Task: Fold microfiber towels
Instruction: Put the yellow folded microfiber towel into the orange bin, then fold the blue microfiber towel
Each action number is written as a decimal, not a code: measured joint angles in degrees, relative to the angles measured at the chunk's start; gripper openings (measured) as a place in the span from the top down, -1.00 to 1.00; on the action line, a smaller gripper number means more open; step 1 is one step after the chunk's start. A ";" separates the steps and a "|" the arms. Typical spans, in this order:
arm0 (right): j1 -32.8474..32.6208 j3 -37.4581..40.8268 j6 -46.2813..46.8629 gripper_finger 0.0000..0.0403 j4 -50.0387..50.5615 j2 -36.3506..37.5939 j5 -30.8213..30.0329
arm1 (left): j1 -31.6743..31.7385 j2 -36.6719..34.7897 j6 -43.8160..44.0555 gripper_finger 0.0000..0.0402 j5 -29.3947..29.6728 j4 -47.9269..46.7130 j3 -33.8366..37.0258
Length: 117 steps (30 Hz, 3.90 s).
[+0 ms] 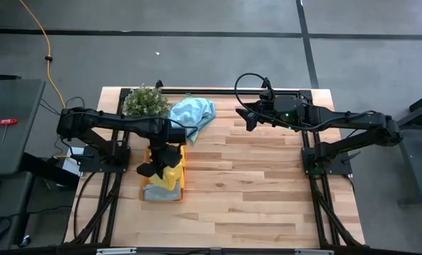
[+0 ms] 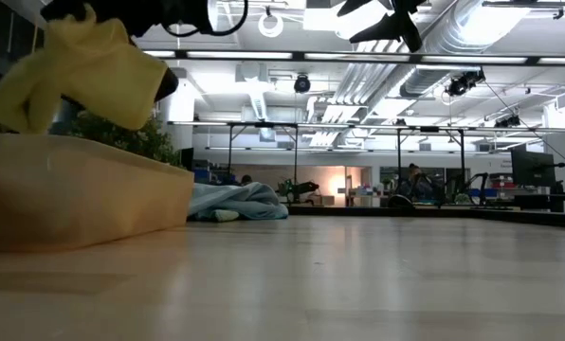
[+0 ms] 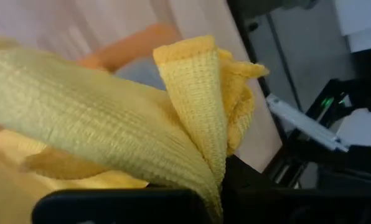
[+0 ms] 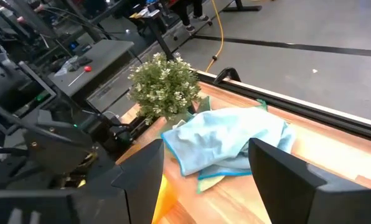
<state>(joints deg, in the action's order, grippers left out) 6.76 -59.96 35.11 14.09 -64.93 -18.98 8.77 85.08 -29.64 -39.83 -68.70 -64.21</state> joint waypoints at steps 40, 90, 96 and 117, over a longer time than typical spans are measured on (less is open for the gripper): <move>0.00 0.00 3.48 -0.12 0.33 0.00 -0.55 | 0.62 -1.66 8.88 0.24 29.77 13.08 12.42; 0.35 0.04 1.95 -0.12 4.87 -2.80 0.74 | 11.96 17.94 47.69 0.01 58.92 24.18 -12.51; 0.35 0.02 2.37 -0.12 4.93 -2.14 0.48 | 13.50 26.60 47.69 0.01 64.43 17.97 -17.85; 0.35 0.02 2.36 -0.12 4.73 -1.40 0.29 | 11.43 25.16 42.19 0.98 56.32 22.82 -19.92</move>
<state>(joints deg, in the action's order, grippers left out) 7.11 -59.94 37.47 18.81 -66.33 -18.70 20.20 110.23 12.56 16.49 -45.89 -84.13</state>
